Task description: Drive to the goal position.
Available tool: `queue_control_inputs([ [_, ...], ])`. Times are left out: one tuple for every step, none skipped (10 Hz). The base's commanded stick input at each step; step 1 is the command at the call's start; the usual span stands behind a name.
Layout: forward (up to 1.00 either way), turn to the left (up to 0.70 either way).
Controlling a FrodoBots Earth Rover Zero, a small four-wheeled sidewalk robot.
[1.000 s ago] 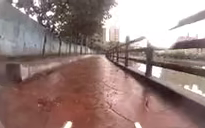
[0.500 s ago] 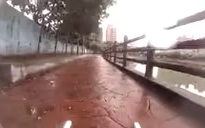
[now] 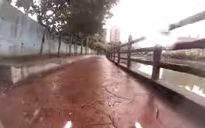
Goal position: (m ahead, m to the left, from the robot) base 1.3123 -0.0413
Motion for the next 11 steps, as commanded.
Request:
queue_control_inputs([
  [0.5,0.0],
  [0.5,0.0],
  [0.5,0.0],
  [0.5,0.0],
  [0.5,0.0],
  [0.49,0.0],
  [0.42,0.0],
  [0.35,0.0],
  [0.29,0.0],
  [0.22,0.0],
  [0.16,0.0],
])
